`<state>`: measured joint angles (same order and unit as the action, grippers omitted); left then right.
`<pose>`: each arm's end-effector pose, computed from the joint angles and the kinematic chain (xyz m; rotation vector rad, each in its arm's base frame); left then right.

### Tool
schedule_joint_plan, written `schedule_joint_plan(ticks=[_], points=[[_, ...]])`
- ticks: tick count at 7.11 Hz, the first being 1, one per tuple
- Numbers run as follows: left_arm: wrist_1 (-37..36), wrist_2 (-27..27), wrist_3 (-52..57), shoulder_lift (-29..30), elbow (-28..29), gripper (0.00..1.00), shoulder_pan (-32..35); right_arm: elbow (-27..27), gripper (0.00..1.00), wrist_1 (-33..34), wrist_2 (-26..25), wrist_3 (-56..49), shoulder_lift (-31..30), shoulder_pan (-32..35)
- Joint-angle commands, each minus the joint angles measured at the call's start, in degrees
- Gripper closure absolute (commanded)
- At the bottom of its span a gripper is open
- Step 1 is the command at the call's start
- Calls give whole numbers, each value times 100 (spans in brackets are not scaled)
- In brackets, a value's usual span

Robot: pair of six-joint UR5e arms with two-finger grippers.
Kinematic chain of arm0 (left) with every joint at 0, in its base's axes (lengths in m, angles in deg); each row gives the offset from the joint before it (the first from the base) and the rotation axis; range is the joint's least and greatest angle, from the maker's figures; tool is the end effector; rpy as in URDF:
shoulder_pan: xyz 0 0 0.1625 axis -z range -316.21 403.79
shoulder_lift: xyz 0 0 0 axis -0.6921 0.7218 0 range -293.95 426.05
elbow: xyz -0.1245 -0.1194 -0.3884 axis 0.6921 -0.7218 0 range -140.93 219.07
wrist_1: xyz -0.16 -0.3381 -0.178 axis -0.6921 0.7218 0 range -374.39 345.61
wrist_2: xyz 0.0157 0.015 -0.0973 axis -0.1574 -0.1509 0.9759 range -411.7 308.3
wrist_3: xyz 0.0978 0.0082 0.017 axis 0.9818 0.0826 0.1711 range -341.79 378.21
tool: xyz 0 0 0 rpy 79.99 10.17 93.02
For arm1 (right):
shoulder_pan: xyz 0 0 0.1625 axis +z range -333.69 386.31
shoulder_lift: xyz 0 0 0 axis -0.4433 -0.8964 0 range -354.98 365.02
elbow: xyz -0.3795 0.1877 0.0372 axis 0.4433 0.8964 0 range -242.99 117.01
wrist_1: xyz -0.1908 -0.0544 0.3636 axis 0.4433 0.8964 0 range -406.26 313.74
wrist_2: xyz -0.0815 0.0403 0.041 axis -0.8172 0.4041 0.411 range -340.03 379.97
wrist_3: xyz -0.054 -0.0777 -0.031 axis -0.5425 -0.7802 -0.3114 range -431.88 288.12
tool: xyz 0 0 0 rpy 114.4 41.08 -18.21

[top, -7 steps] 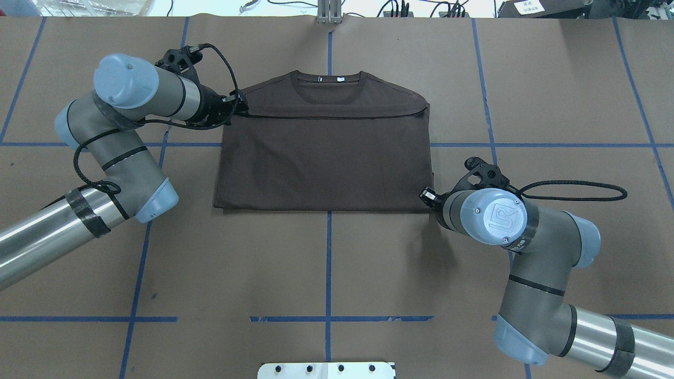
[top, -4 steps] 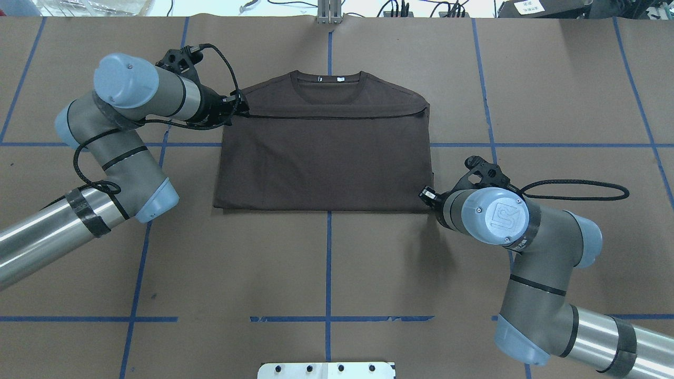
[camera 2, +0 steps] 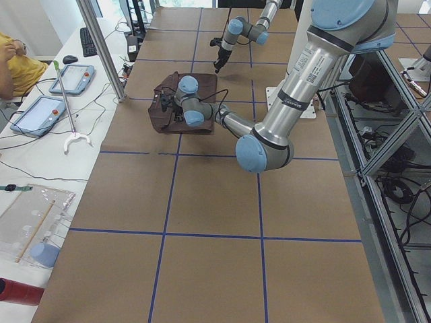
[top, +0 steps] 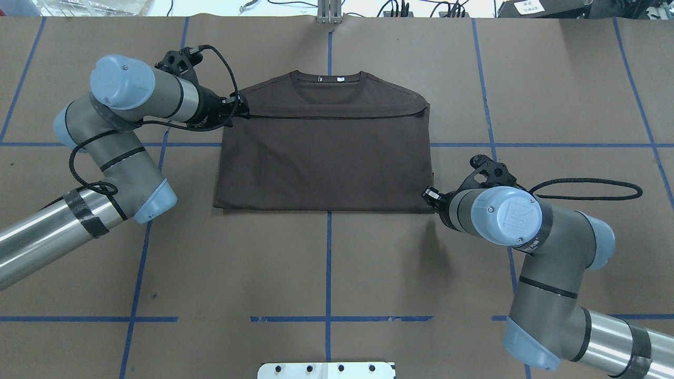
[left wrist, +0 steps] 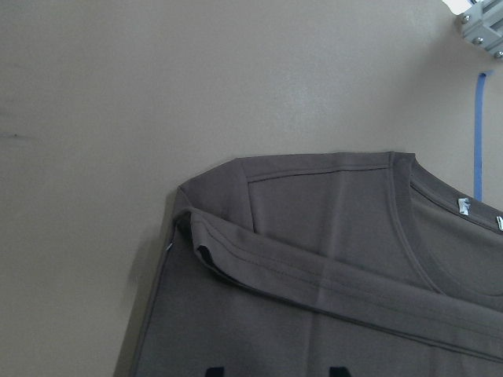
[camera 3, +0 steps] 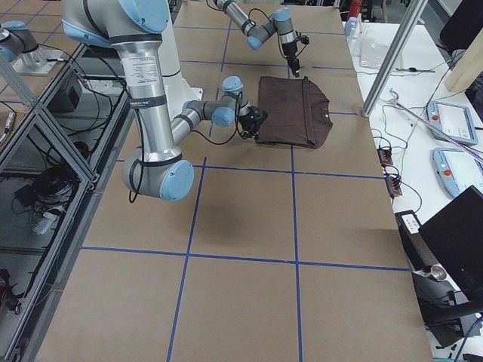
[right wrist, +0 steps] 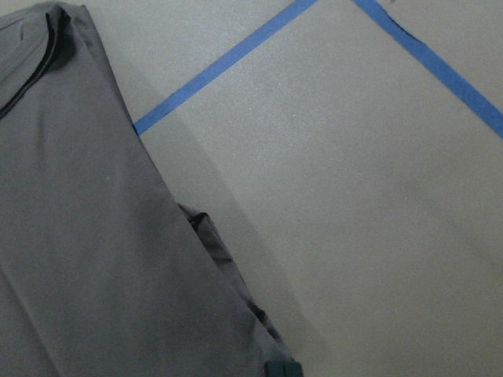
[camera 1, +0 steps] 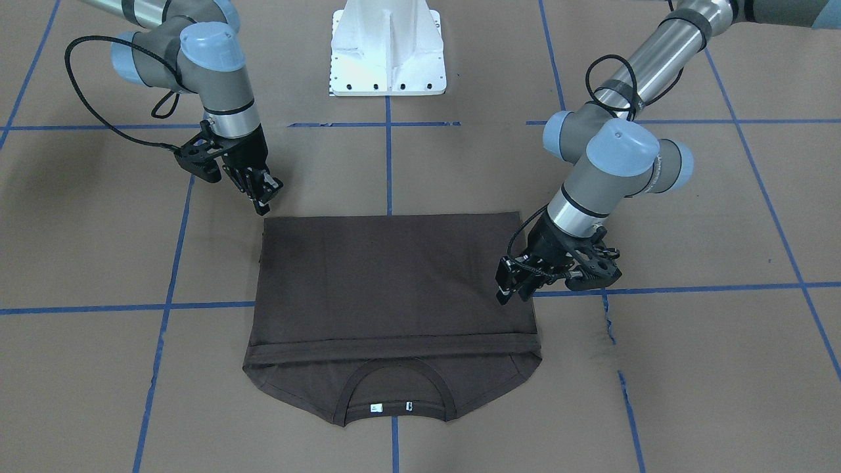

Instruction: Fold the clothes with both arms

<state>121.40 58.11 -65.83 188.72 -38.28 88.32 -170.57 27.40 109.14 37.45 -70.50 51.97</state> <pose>0.4465 -0.5789 0.3335 0.2085 1.1653 -0.3951 -0.4638 -0.3723 0.3573 0.0617 -0.8641 0.7430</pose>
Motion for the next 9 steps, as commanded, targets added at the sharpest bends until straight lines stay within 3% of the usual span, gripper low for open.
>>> schedule_joint_plan(ticks=[1, 2, 3, 5, 7, 9], points=[[44, 59, -6, -41, -17, 46, 12, -445, 92, 452, 206, -8, -60, -8], [44, 59, 2, -67, -52, 47, 4, -448, 60, 726, 198, 0, 54, -34], [52, 50, 20, -76, -43, 47, 4, -335, 53, 746, 172, 9, 81, -26], [61, 41, 11, -94, -131, 47, 12, -491, 44, 773, 198, 18, 55, 53], [44, 32, -7, -85, -201, 47, 48, -457, 43, 773, 215, 18, 81, 62], [52, 32, 3, -190, -210, 47, 56, -90, 43, 703, 206, 27, 194, 106]])
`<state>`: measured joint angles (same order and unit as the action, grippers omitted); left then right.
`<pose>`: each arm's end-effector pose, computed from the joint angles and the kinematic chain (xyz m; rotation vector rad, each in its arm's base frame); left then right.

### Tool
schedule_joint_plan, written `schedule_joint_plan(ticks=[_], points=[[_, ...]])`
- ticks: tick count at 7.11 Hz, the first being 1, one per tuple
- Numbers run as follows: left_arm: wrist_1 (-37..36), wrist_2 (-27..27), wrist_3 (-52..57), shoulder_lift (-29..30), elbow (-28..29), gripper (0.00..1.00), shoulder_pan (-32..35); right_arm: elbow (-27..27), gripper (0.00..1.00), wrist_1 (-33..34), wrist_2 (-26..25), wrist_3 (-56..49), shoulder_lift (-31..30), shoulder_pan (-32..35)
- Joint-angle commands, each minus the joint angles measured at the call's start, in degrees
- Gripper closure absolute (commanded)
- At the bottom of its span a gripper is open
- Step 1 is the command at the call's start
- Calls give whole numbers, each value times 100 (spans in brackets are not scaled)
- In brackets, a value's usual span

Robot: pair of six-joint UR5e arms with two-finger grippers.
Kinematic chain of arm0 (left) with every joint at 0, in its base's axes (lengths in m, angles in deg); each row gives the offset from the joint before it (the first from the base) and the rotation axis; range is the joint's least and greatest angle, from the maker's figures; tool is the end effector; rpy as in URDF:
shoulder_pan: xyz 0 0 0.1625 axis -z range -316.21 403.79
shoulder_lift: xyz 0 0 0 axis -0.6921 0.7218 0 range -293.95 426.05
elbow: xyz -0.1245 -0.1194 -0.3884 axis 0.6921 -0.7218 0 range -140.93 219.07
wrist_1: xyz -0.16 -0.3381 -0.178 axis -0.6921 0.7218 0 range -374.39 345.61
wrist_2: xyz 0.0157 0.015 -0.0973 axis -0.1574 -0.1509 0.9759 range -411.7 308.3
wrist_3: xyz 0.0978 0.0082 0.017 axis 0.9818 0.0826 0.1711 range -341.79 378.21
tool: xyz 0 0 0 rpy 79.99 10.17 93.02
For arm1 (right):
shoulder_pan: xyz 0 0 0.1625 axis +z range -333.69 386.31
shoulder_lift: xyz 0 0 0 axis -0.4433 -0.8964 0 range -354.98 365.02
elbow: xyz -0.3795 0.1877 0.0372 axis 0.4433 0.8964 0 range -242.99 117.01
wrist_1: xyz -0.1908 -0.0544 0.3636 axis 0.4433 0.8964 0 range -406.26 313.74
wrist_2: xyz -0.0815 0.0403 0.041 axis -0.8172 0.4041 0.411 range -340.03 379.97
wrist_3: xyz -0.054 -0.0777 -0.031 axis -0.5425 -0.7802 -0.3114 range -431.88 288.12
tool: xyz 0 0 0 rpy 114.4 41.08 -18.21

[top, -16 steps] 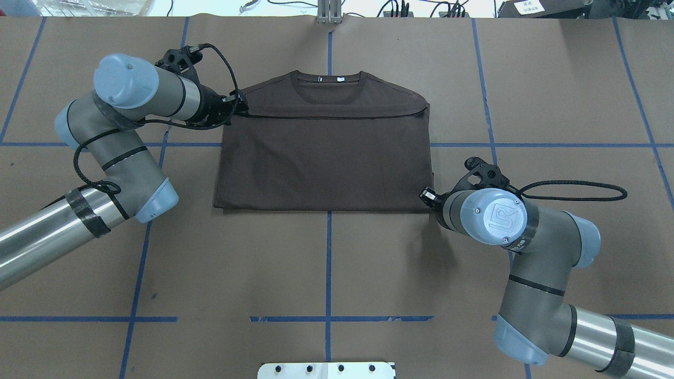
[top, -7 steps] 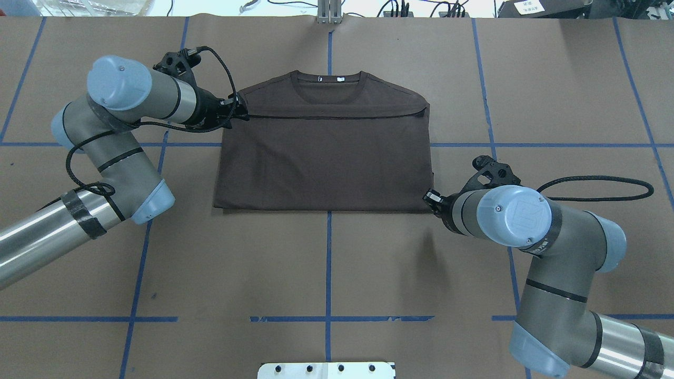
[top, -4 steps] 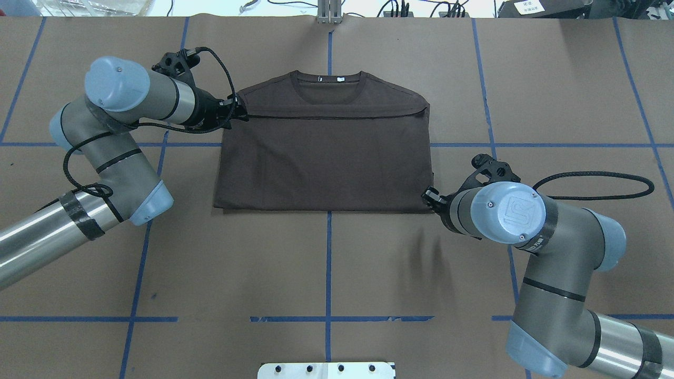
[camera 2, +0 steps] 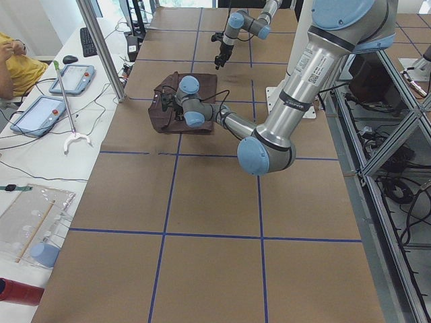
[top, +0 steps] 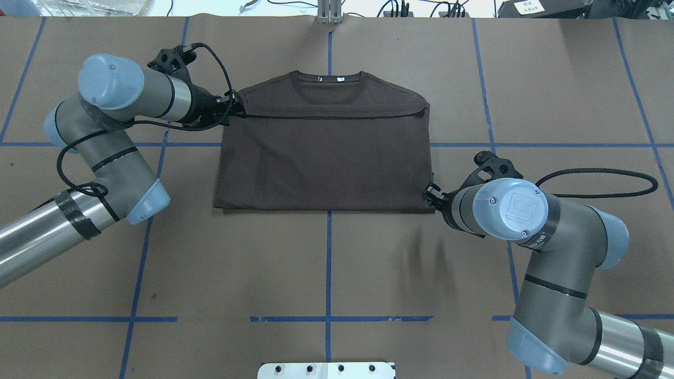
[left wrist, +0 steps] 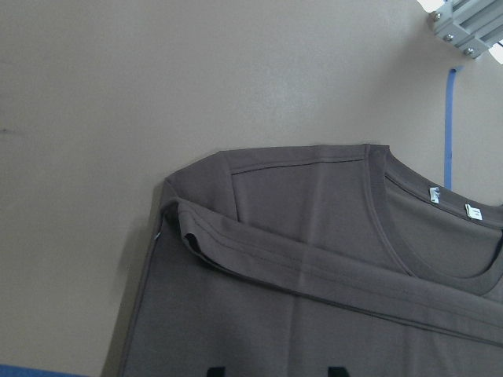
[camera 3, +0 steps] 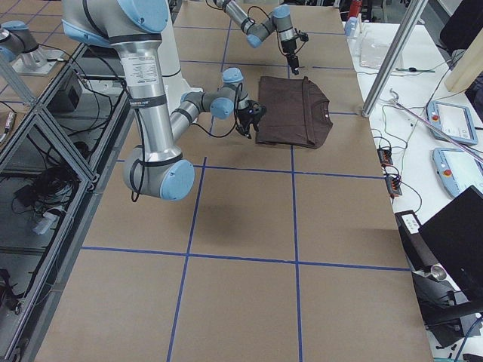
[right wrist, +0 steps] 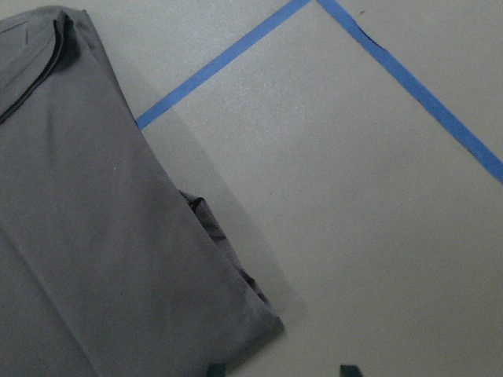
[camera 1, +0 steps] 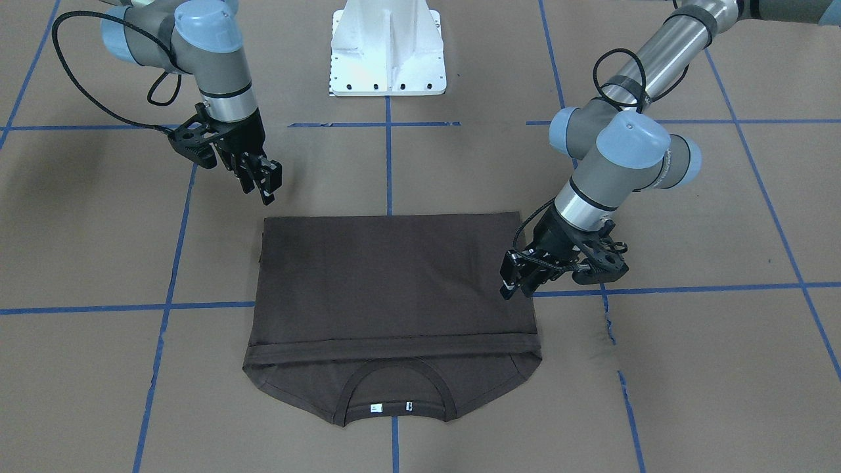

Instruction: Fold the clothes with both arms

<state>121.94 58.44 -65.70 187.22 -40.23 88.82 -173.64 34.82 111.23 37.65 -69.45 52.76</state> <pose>0.4336 -0.5742 0.3342 0.2186 1.1807 -0.3920 -0.4530 -0.3718 0.3401 0.0274 -0.8071 0.7510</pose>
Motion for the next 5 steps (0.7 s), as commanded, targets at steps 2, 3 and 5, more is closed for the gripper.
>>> schedule_joint_plan(ticks=[2, 3, 5], points=[[-2, -9, -20, -58, -42, 47, 6, 682, 42, -40, 6, 16, 422, 106], [-2, -9, -20, -58, -42, 47, 6, 937, 42, -40, 6, 16, 668, 133], [-2, -18, -20, -58, -42, 47, 6, 1019, 42, -49, 24, 60, 644, 142]])
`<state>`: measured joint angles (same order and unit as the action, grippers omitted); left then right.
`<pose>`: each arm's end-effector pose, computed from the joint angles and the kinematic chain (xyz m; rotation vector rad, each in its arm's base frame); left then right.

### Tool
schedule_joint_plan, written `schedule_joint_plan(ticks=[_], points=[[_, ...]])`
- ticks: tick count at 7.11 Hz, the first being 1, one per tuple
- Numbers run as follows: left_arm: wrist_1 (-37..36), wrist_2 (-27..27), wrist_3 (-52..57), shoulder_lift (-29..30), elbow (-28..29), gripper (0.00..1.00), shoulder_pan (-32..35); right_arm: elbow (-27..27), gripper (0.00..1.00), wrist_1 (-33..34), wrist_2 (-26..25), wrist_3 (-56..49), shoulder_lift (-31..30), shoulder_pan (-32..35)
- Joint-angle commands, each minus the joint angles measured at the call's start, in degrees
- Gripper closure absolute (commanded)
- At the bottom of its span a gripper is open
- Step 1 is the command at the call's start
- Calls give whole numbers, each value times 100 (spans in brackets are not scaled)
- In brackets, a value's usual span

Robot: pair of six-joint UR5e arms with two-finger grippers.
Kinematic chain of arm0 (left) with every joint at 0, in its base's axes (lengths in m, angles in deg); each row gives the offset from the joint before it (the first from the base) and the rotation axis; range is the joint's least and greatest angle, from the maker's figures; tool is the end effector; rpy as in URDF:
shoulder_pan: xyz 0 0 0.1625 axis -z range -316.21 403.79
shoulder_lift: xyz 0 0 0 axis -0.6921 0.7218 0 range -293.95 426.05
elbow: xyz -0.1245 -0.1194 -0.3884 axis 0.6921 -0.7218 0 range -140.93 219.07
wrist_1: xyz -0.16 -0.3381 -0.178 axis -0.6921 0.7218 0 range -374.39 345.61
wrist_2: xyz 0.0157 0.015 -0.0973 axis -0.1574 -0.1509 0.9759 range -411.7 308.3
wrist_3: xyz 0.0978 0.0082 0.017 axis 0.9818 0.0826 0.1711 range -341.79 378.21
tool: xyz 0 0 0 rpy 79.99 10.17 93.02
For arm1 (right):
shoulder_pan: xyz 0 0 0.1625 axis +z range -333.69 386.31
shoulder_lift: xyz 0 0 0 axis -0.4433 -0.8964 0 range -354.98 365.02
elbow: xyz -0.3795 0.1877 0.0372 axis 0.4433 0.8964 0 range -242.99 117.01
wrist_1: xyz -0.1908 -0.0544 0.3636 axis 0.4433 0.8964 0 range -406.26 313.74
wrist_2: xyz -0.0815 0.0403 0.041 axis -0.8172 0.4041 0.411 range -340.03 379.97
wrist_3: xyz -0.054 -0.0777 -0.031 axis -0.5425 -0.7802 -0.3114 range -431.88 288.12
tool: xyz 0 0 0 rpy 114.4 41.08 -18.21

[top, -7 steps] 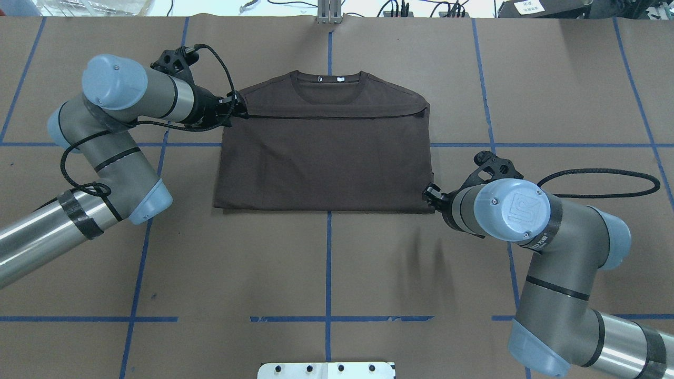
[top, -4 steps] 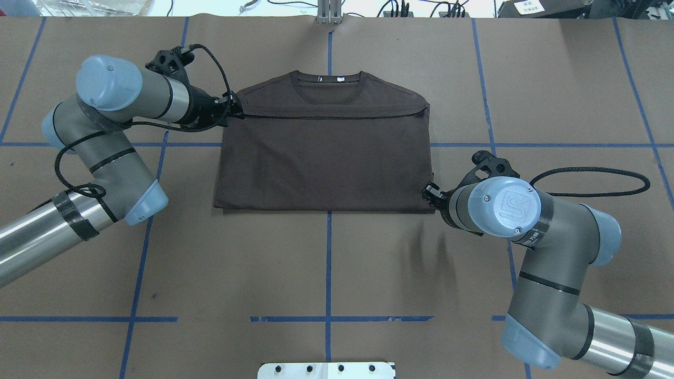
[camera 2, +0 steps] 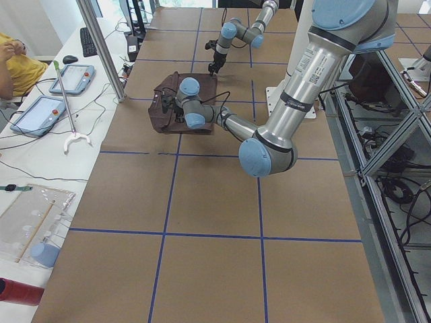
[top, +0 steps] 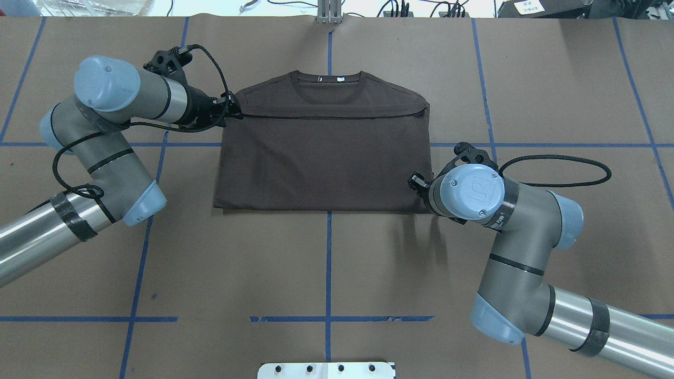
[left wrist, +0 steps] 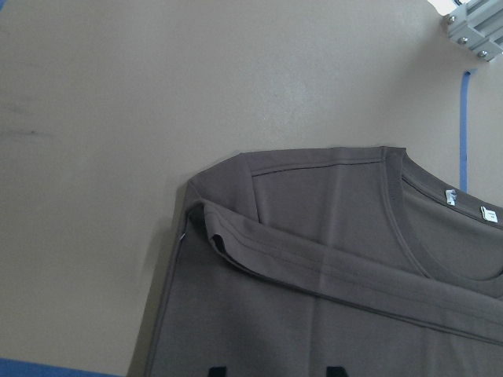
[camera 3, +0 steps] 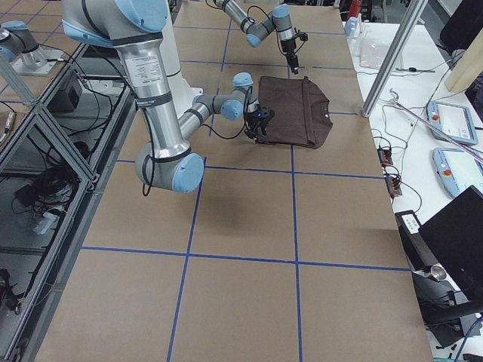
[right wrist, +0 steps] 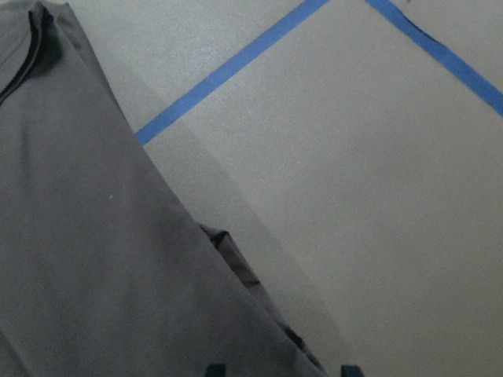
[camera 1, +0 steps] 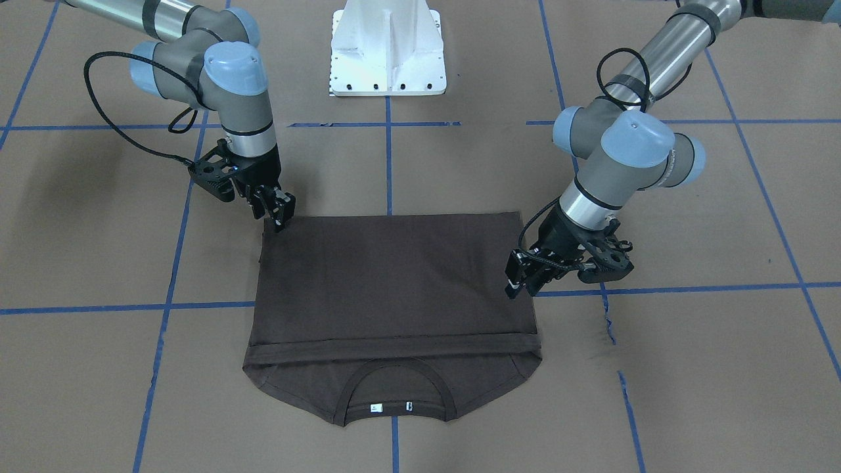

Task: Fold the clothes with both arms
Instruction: 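Raise the right gripper slightly above the folded shirt's side edge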

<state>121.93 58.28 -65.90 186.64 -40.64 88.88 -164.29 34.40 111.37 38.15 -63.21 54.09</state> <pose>0.4307 -0.5727 0.3380 0.2180 1.1777 -0.3986 -0.4937 -0.4080 0.3494 0.0275 -0.7607 0.7860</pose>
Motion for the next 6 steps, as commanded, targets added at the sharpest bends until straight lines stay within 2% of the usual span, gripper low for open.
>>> schedule_joint_plan(ticks=[1, 4, 5, 6], points=[[-9, -3, 0, 0, -1, 47, 0, 93, 42, -7, 1, 18, -24, 8], [-9, -3, -9, 0, -1, 47, 0, 84, 42, -7, 9, 53, -50, -9], [-9, -3, -9, 0, -1, 47, 0, 67, 46, -7, 9, 62, -50, -18], [-9, -12, -17, 0, -1, 47, 9, 58, 55, 2, 27, 158, -50, -36]])
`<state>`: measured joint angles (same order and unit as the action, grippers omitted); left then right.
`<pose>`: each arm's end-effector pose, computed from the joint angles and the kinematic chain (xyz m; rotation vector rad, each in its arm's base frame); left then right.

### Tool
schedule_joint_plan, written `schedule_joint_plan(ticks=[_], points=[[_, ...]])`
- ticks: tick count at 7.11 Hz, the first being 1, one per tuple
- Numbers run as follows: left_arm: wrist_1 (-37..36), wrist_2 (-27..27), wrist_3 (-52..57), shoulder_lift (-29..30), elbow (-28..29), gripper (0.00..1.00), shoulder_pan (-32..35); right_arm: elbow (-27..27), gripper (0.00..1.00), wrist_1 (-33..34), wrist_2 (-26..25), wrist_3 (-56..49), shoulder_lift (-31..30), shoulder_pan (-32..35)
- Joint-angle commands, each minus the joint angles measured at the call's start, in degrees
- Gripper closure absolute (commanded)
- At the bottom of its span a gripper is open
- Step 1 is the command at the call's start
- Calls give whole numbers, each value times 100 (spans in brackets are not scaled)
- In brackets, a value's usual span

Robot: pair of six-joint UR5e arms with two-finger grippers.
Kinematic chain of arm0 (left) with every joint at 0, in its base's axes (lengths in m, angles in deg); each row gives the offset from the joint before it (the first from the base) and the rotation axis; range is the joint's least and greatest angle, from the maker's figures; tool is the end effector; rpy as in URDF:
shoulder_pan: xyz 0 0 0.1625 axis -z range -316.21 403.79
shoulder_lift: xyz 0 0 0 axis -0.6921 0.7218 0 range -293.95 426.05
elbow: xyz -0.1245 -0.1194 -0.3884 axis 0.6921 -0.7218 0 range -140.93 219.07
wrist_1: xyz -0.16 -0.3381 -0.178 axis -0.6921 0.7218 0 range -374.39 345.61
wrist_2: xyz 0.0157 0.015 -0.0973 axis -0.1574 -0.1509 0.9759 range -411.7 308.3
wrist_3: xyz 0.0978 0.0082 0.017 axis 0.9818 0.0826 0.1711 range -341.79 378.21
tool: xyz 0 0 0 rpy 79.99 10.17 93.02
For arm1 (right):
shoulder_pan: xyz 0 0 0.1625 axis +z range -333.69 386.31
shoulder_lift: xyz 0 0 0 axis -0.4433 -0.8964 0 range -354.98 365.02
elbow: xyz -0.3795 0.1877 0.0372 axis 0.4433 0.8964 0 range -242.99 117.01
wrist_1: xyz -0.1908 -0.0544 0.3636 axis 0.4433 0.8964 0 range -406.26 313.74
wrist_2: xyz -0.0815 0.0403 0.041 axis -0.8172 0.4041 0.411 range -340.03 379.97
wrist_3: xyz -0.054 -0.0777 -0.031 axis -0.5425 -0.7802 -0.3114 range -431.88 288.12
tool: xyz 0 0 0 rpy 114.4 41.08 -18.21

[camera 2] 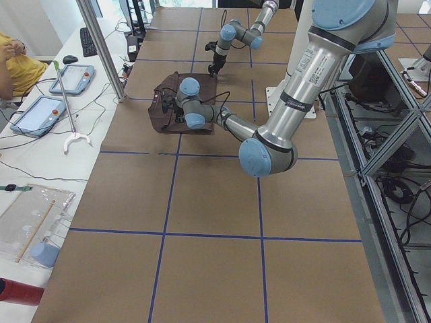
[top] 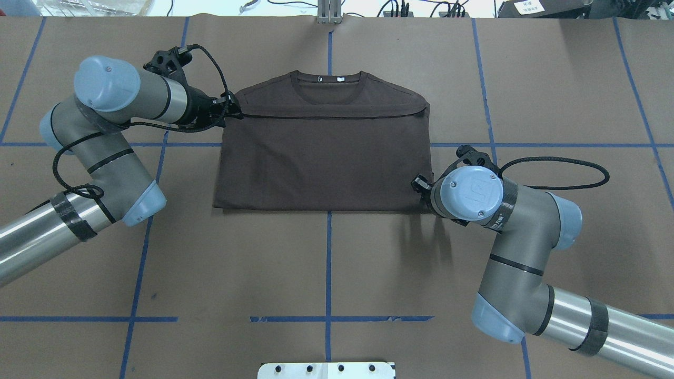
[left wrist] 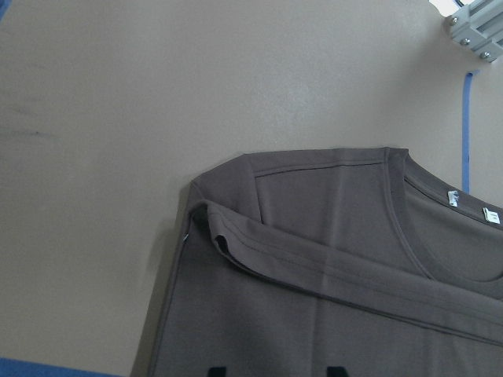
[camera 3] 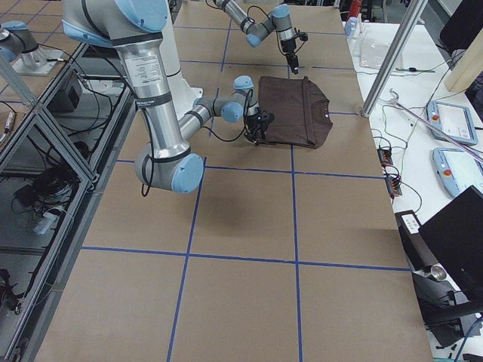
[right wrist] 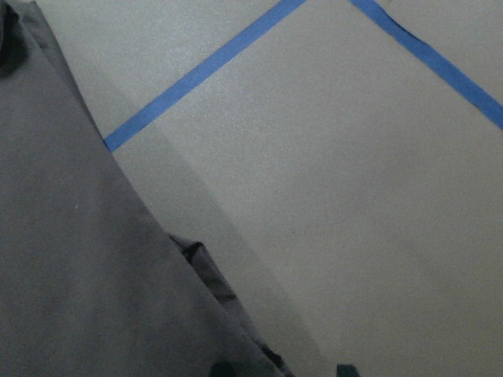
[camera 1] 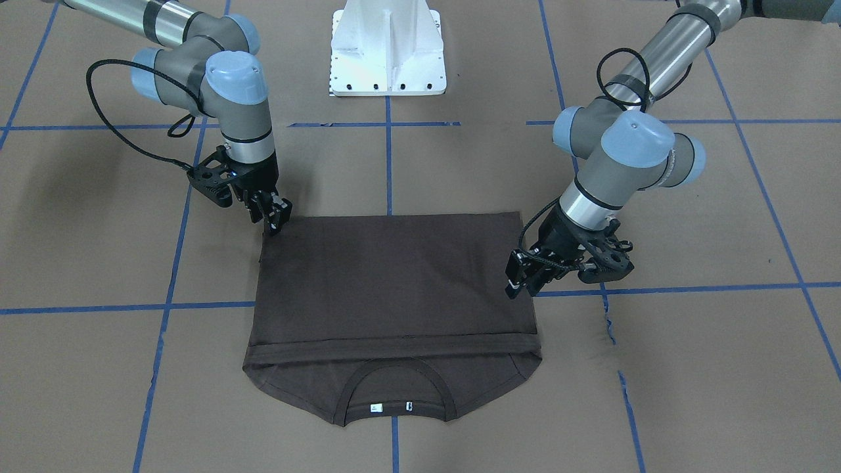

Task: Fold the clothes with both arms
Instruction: 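Raise the right gripper slightly above the folded shirt's side edge, then drag the shirt's side edge toward the robot with the right gripper, rotating it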

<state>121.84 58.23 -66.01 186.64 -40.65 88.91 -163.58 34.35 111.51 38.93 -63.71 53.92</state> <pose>0.4304 -0.5730 0.3381 0.2172 1.1765 -0.4017 -0.4958 -0.4067 0.3606 0.0175 -0.7408 0.7976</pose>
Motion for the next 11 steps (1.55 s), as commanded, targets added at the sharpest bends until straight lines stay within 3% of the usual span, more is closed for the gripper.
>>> schedule_joint_plan(ticks=[1, 2, 3, 5, 7, 8, 9, 10, 11], points=[[0, -7, -7, 0, 0, 47, 6, -39, 68, -2, 48, 272, -1, -36], [0, -7, -7, 0, 0, 47, 15, -56, 91, -2, 48, 283, 8, -53], [0, -7, -24, 0, 0, 47, 15, -56, 100, -2, 92, 283, 8, -53], [0, 2, -24, 0, -18, 47, 15, -274, 100, 7, 433, 266, -9, -36], [0, 2, -24, 0, -35, 46, 6, -1693, 100, 60, 1091, 266, -962, -44], [-9, 2, -24, 0, -157, 46, 6, -2161, 100, 60, 1721, 283, -1263, -184], [0, 20, 2, 0, -193, 46, -3, -2592, 100, 51, 2301, 283, -1614, -411], [9, 28, 11, 0, -202, 46, -3, -2979, 100, 42, 2455, 283, -2140, -805], [9, 28, -7, 18, -254, 46, -3, -3062, 100, 42, 2457, 274, -2293, -1340]])
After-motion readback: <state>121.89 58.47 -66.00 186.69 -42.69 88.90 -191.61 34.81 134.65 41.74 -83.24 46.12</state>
